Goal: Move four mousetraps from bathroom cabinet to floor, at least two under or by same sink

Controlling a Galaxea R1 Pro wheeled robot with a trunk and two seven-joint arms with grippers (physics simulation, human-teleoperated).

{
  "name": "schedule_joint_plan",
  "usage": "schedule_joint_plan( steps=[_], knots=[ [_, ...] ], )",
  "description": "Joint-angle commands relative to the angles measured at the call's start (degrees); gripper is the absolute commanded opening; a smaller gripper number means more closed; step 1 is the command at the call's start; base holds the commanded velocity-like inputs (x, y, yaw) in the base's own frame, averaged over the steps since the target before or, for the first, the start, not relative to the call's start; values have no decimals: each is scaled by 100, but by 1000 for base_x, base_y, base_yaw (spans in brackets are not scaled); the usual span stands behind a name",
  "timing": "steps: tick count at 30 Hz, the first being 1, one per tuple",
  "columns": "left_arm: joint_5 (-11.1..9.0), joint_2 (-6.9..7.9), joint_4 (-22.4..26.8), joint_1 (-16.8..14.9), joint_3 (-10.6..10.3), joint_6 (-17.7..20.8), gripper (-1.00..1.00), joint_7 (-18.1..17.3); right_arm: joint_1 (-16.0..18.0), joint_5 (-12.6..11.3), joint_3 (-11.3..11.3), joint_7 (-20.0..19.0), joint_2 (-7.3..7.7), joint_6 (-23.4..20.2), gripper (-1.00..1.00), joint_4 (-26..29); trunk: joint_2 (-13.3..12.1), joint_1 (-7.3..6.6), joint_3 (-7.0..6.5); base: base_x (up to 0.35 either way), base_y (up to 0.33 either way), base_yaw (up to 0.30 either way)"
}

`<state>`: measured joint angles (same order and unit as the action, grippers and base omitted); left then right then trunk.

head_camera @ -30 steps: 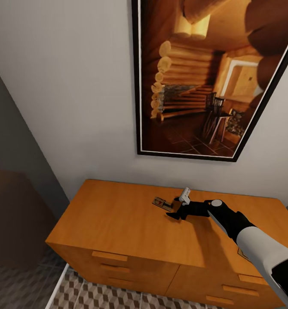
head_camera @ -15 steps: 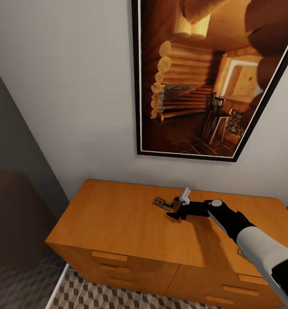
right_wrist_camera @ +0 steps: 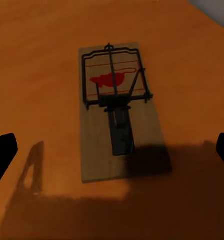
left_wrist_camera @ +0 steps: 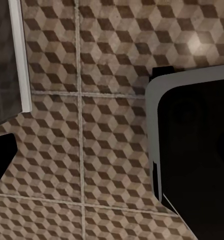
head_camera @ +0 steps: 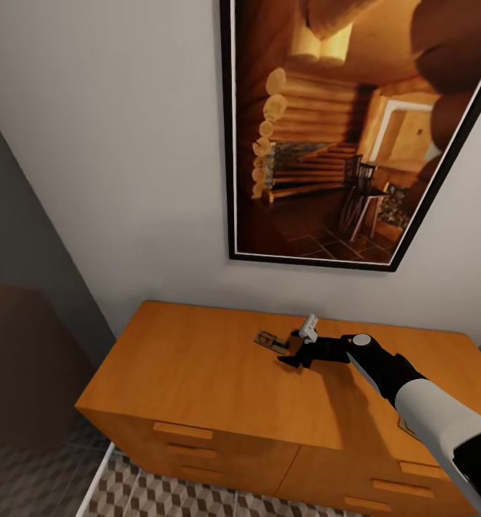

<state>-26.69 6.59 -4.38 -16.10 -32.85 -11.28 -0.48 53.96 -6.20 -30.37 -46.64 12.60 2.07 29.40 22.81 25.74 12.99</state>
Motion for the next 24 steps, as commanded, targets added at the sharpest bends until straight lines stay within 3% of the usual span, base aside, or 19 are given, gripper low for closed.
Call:
schedule_joint_plan(
  steps=[1,24],
  knots=[
    [-38,-5,-17,-7,-48,-32,100,-5,9,-56,-48,6,7,21,100,-5,11,4,11,74,0,0],
    [-38,-6,-19,-7,-49,-32,100,-5,9,-50,-48,18,6,21,100,-15,11,4,11,24,0,0]
  ],
)
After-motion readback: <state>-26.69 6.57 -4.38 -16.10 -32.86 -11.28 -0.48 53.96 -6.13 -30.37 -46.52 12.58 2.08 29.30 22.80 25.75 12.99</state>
